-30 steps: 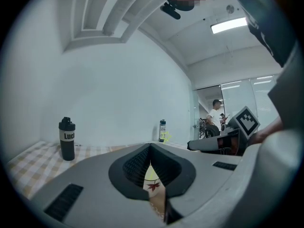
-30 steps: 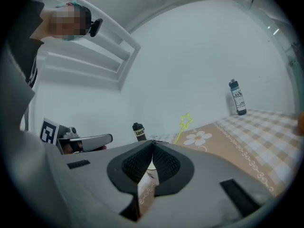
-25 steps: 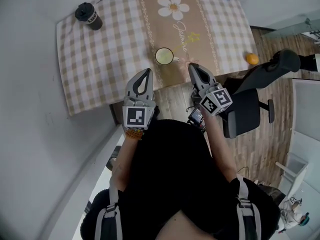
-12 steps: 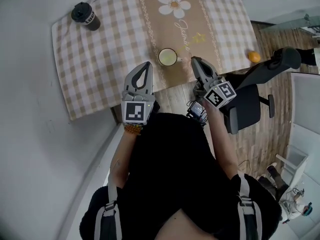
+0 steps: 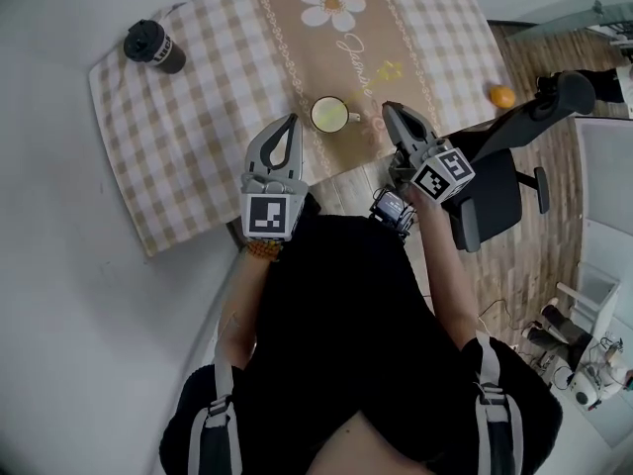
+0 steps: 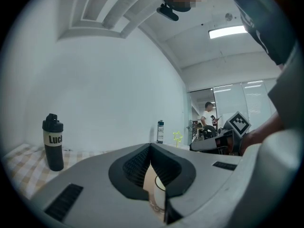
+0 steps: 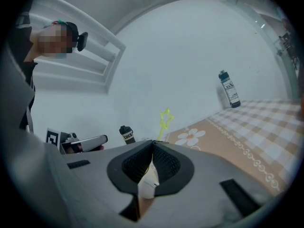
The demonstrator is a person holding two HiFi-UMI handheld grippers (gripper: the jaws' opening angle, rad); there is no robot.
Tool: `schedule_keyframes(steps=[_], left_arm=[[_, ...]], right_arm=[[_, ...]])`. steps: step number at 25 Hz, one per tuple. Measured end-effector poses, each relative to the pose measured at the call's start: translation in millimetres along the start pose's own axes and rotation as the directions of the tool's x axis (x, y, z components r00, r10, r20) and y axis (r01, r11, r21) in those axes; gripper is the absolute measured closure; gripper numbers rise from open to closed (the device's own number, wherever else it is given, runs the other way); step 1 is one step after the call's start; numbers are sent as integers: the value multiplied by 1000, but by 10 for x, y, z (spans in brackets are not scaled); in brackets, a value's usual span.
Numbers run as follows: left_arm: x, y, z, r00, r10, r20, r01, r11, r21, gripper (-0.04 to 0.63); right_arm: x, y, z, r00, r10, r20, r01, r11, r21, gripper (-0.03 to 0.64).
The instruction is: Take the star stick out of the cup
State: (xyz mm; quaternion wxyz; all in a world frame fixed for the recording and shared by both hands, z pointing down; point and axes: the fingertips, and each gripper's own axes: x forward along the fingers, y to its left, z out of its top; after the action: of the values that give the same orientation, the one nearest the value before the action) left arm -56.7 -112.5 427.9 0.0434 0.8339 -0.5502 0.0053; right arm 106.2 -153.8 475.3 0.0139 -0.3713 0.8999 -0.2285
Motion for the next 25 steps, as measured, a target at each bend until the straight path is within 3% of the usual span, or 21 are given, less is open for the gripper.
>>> schedule_keyframes(steps=[8,10,13,20,23,25], left_arm=[[53,105,-16,1000,-17,0,17,1000,-2,601],[56,135,-41,1000,-19,-3,19,1000,2,601],[62,177,-69,1000,-20,-5,20,1000,0,601],[54,217,-103,1000,-18,-23,18,1000,0,601],[41,259,-110,1000,-11,-20,11,1000,-1,601],[24,302,-110,1000,0,-19,0,1000,-5,601]], right_arm=[[121,-60,-121,998,47,-43,-46,999,16,609],[166,-49,-176,997,65,-51,-64,997,31,557],[223,-49,-254,996,70,-59,-67,996,52,554],[338,-60,-370,995,102,-11,-98,977,188,553],[400,-10,-427,986,166,-2,-160,954,254,480],[445,26,-459,981,196,-1,-188,943,276,479]])
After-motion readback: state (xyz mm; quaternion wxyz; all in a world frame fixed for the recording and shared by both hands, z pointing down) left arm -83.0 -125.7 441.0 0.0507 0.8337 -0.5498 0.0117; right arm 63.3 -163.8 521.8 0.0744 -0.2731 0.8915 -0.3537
